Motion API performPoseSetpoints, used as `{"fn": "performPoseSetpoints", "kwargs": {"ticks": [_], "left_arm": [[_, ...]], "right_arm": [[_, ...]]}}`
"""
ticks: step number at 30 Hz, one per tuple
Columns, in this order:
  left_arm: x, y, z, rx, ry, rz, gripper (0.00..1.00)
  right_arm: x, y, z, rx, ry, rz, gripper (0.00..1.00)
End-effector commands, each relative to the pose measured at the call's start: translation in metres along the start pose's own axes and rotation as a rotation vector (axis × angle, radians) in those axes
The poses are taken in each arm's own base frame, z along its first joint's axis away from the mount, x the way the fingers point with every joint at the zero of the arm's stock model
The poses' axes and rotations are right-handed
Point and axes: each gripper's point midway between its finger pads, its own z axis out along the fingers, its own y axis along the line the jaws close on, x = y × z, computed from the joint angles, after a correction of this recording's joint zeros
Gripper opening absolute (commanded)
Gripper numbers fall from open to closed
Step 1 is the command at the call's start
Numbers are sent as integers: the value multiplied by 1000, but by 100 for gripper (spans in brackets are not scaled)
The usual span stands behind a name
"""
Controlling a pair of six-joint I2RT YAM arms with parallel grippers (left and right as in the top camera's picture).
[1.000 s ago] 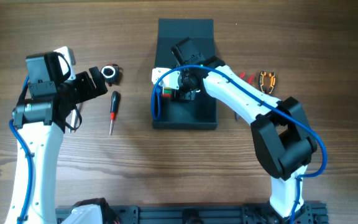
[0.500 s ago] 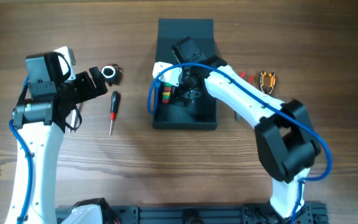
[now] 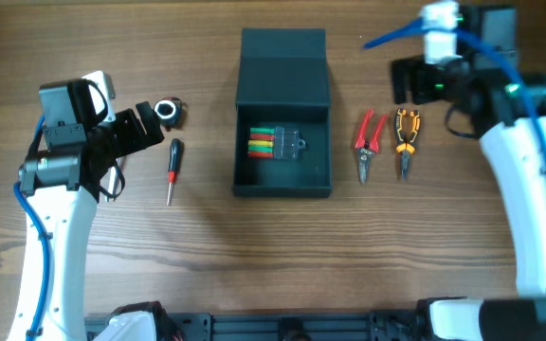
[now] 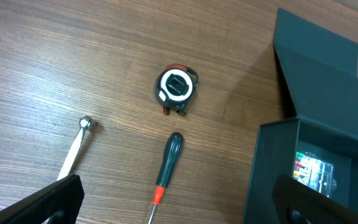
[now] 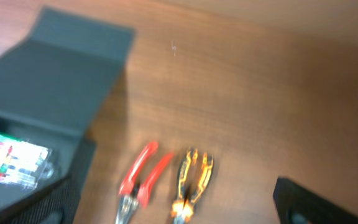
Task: Pack container
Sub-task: 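Move the right gripper to the orange-black pliers and grasp them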
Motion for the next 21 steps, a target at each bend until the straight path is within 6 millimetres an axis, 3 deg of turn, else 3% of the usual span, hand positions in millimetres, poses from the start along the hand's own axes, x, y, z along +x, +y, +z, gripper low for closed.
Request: {"fn": "performPoseSetpoints", "kwargs": {"ticks": [1, 2, 4, 11, 15, 21], "left_arm": [[-8, -3, -3, 14, -18, 21, 100], [-8, -3, -3, 14, -18, 21, 100], [-8, -3, -3, 14, -18, 21, 100], [-8, -3, -3, 14, -18, 21, 100], [-8, -3, -3, 14, -18, 21, 100], [-8, -3, -3, 14, -18, 21, 100]], "right_arm": [[37, -18, 41, -87, 177, 292, 91], [50, -31, 53, -35, 230, 348, 86], [69, -47, 76, 25, 310, 431, 84], [128, -47, 143, 17, 544, 515, 72], [143, -47, 169, 25, 586, 546, 68], [145, -51, 184, 41, 570, 548, 62]]}}
